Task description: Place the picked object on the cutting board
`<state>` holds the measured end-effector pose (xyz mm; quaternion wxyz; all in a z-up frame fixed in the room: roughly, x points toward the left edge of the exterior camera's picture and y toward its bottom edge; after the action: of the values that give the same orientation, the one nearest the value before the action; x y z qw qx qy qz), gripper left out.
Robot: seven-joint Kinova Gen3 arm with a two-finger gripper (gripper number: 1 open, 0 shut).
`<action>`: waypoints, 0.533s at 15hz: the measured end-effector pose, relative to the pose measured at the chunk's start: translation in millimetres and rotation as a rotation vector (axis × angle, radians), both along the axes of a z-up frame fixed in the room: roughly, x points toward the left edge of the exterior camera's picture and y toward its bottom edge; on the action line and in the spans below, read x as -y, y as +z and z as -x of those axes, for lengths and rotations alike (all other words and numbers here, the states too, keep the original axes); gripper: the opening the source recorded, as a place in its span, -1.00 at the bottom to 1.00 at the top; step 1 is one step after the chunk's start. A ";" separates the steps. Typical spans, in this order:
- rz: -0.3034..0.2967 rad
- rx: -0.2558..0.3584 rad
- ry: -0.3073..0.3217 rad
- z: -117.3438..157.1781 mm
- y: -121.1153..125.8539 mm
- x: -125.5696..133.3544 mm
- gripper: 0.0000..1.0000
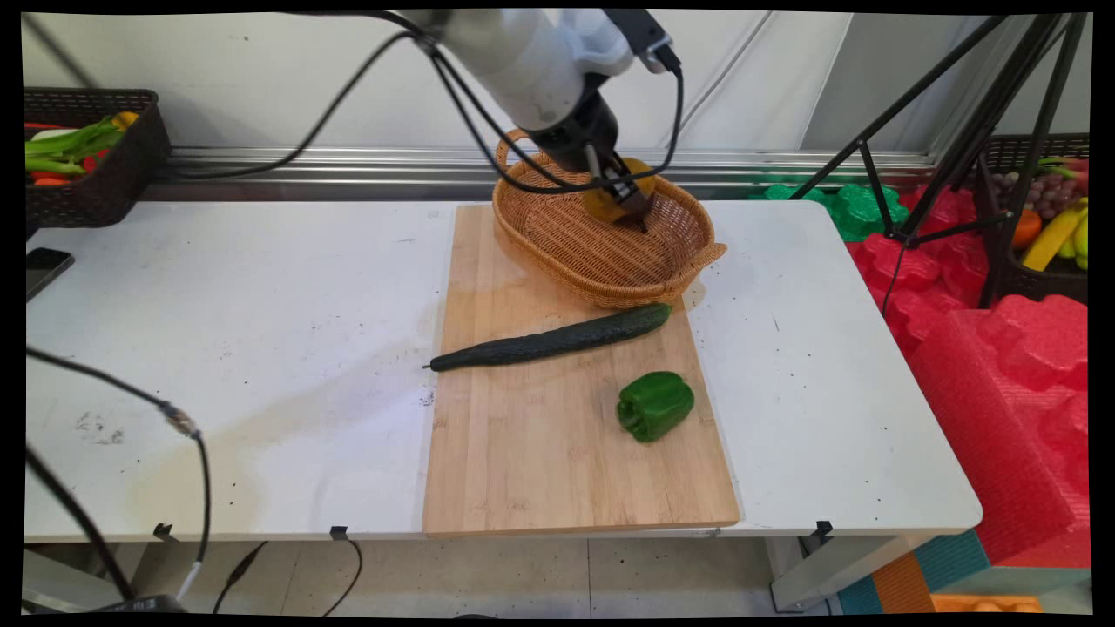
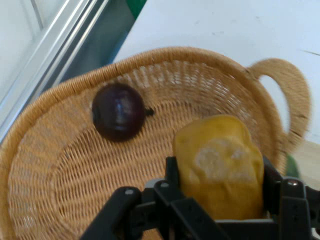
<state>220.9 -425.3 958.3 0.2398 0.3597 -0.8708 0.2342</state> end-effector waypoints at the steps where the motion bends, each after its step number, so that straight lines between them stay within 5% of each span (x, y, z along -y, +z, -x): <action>1: -0.005 -0.008 0.004 -3.3 6.8 -14.7 -1.00; 8: -0.067 -0.042 0.019 -24.2 24.1 -96.0 -1.00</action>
<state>245.0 -329.3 982.3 0.2434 0.3807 -0.8695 0.1995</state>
